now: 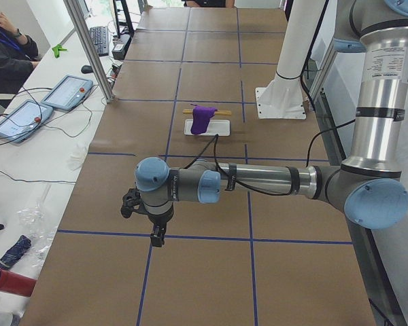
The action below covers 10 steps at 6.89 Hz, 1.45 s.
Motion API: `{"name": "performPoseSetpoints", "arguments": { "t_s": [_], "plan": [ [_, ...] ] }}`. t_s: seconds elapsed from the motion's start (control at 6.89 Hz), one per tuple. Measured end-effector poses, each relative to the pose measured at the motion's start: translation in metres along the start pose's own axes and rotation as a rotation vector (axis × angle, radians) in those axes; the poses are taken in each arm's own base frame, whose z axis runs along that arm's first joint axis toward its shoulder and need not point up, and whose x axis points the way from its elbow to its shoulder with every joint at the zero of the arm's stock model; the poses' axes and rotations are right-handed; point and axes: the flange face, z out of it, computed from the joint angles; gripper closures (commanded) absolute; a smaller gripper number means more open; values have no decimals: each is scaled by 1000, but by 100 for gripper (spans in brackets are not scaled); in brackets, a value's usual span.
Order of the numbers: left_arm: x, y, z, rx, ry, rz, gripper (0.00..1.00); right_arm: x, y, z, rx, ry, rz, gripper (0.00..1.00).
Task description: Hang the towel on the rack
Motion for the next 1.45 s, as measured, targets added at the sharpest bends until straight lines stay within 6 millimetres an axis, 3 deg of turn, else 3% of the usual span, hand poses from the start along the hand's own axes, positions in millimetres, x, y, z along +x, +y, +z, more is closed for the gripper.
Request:
{"name": "performPoseSetpoints", "arguments": {
  "t_s": [0.58,1.45],
  "plan": [
    [0,0,-1,2,0,0,0,-17,7,-29,-42,2,10,0],
    [0,0,-2,3,0,0,0,-17,4,-36,-34,13,-9,0]
  ]
}}
